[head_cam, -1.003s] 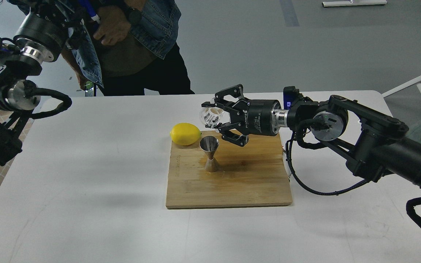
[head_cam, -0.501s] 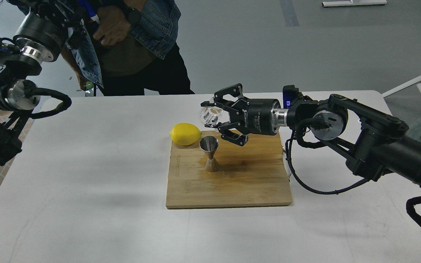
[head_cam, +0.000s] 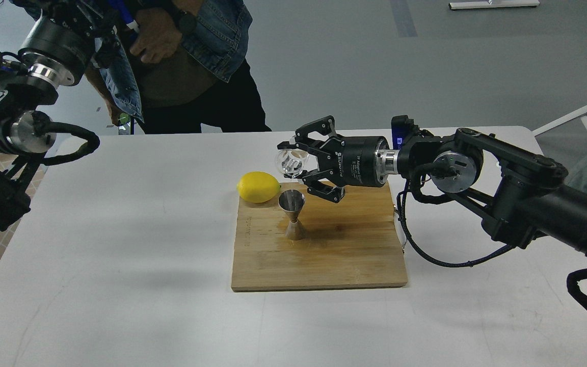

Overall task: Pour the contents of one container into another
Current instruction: 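Tilt the clear glass toward the jigger with the right gripper, then rotate the right gripper further, tipping the glass mouth down over the jigger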

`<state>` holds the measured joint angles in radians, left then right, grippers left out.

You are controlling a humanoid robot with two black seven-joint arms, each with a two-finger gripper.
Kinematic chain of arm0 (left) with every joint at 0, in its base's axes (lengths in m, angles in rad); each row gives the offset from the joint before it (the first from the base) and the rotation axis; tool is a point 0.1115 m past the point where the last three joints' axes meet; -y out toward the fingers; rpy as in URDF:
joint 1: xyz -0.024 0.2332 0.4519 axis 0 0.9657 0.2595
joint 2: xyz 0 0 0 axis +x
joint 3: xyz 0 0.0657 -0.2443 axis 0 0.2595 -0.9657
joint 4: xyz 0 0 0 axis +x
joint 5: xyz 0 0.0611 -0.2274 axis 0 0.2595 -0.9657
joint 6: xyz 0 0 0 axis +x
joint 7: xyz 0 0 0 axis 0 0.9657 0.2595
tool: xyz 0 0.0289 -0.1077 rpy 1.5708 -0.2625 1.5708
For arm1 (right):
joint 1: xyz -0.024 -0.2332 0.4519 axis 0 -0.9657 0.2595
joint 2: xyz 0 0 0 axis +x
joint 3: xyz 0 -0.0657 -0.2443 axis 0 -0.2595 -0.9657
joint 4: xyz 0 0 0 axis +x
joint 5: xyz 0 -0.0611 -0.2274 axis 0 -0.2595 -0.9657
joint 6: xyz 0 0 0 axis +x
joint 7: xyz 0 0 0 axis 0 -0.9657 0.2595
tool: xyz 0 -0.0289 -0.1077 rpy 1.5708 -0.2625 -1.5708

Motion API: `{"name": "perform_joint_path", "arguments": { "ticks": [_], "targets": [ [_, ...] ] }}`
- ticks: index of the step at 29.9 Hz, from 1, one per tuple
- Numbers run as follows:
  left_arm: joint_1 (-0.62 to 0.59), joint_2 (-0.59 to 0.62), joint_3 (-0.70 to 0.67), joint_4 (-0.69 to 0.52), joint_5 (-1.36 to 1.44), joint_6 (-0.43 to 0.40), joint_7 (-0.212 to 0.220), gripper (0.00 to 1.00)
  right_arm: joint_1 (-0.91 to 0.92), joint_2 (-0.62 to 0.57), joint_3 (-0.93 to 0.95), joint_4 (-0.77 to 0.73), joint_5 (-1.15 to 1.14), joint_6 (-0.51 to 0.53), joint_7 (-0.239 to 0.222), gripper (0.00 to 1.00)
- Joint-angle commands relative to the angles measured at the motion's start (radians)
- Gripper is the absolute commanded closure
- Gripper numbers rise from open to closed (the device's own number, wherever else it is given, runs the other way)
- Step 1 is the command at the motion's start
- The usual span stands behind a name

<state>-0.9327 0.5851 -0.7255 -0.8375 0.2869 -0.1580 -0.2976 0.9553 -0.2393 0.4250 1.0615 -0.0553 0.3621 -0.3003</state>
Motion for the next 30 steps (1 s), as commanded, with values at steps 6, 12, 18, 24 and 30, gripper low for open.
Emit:
{"name": "perform_joint_path", "arguments": {
  "ticks": [6, 12, 18, 24, 30],
  "targets": [
    [0.0, 0.002, 0.0, 0.0, 0.0, 0.0, 0.003, 0.02, 0.003, -0.005, 0.0, 0.003, 0.0, 0.0, 0.0, 0.57],
    [0.0, 0.012, 0.0, -0.003, -0.002, 0.0, 0.011, 0.02, 0.005, -0.009, -0.002, 0.002, -0.006, 0.0, 0.0, 0.57],
    [0.0, 0.012, 0.0, -0.003, -0.002, -0.003, 0.012, 0.02, -0.001, -0.002, 0.0, 0.002, -0.02, 0.0, 0.001, 0.57],
    [0.0, 0.015, 0.0, -0.003, -0.002, -0.005, 0.012, 0.02, -0.001, -0.002, -0.002, 0.0, -0.035, 0.0, 0.003, 0.57],
    [0.0, 0.012, -0.002, -0.003, -0.002, -0.003, 0.012, 0.02, 0.003, -0.002, -0.003, 0.0, -0.041, 0.0, 0.003, 0.57]
  ]
}}
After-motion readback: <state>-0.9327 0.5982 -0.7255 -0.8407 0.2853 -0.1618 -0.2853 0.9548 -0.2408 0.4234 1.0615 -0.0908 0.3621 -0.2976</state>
